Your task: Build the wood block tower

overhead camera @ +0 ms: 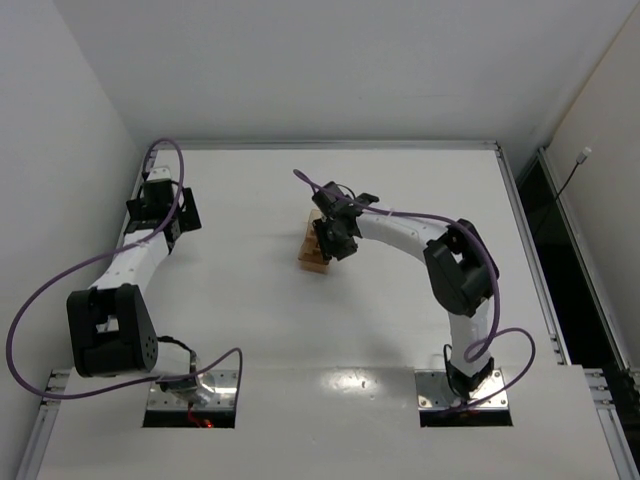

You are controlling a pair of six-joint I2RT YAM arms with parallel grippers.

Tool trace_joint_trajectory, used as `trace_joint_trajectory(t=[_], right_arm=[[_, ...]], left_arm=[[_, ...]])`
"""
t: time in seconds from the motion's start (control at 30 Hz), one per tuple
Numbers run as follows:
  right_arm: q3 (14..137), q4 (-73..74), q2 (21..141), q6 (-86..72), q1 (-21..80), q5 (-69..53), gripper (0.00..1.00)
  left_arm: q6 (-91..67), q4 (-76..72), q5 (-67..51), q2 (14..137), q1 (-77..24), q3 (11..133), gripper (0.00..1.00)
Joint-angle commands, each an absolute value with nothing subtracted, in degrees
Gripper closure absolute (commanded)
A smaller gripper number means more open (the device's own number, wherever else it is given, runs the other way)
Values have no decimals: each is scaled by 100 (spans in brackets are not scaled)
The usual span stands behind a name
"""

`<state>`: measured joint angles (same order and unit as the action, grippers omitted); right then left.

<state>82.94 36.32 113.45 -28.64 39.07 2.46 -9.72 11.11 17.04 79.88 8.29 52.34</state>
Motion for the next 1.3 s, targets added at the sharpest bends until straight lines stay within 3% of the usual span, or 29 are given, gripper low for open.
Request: trace_joint_trajectory(t=[0.0, 0.23, 0.4, 0.53, 0.9, 1.27], right_arm=[[8613, 3683, 11496, -3278, 3850, 168, 66], [8886, 3796, 11794, -3507, 3797, 272, 81], [8807, 3850, 11664, -3446, 3604, 483, 84], [8666, 3850, 11356, -3192, 3384, 824, 100], [8113, 2920, 10284, -1373, 3242, 2405, 100], [6373, -742, 9755, 2028, 3656, 4349, 100]], left_arm=[[-1002, 1011, 1828, 7989, 870, 5309, 0], [-1002, 1011, 1881, 7989, 870, 5309, 0], [-1002, 959, 1881, 8042, 870, 5256, 0], [-1002, 958, 1759, 8104, 870, 5256, 0], [-1063, 958, 1583, 8051, 870, 5256, 0], [-1116, 1011, 1530, 8051, 870, 5361, 0]])
